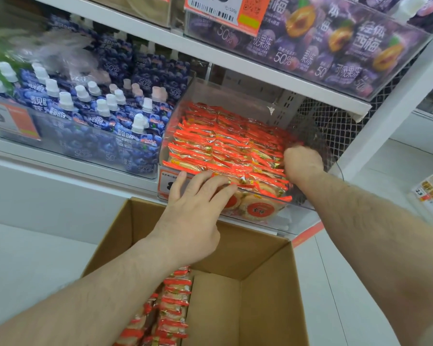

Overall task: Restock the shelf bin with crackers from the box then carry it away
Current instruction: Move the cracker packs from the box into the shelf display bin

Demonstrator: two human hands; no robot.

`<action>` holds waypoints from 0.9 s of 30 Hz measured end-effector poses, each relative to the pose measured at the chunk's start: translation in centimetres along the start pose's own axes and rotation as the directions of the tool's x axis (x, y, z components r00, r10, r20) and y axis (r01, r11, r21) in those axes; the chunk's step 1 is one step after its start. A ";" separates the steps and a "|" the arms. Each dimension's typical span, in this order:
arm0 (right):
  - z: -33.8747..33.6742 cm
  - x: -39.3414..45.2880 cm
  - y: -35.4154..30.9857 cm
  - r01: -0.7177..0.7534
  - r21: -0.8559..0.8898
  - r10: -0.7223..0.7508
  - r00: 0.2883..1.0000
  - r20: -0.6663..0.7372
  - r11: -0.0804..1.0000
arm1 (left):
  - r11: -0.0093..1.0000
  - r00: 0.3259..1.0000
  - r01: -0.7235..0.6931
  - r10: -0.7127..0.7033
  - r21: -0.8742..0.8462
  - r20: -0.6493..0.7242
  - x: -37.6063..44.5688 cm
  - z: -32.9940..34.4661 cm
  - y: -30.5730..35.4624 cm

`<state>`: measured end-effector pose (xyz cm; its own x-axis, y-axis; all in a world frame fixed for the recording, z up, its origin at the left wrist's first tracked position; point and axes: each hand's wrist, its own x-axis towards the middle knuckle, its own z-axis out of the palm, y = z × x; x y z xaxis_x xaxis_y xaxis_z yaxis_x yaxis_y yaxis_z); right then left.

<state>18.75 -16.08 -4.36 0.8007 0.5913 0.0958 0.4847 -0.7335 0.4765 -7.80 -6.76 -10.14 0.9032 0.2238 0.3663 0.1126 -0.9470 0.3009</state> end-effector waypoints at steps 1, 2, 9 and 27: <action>-0.2 0.1 0.2 0.006 0.025 -0.007 1.000 0.017 1.000 | 1.000 1.000 0.003 -0.003 -0.006 0.004 0.0 -0.2 0.0; -0.4 0.1 0.4 0.010 0.054 -0.012 0.999 0.033 0.999 | 1.000 1.000 0.004 -0.004 -0.017 0.004 0.1 -0.3 0.0; -3.8 -2.3 1.3 -0.105 0.289 0.115 0.993 -0.020 0.951 | 0.991 0.955 -0.078 0.043 -0.107 -0.293 -0.2 -0.7 -0.2; 14.3 -16.0 -18.9 -0.091 0.829 -0.221 0.942 0.251 0.552 | 0.947 0.757 0.317 -0.278 0.039 0.591 -5.1 2.2 -7.4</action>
<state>1.80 -16.50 -27.37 0.7356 0.6356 -0.2344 0.4866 -0.7364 -0.4700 -12.29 -1.38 -16.18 0.8975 0.2966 -0.3264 0.4095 -0.8351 0.3672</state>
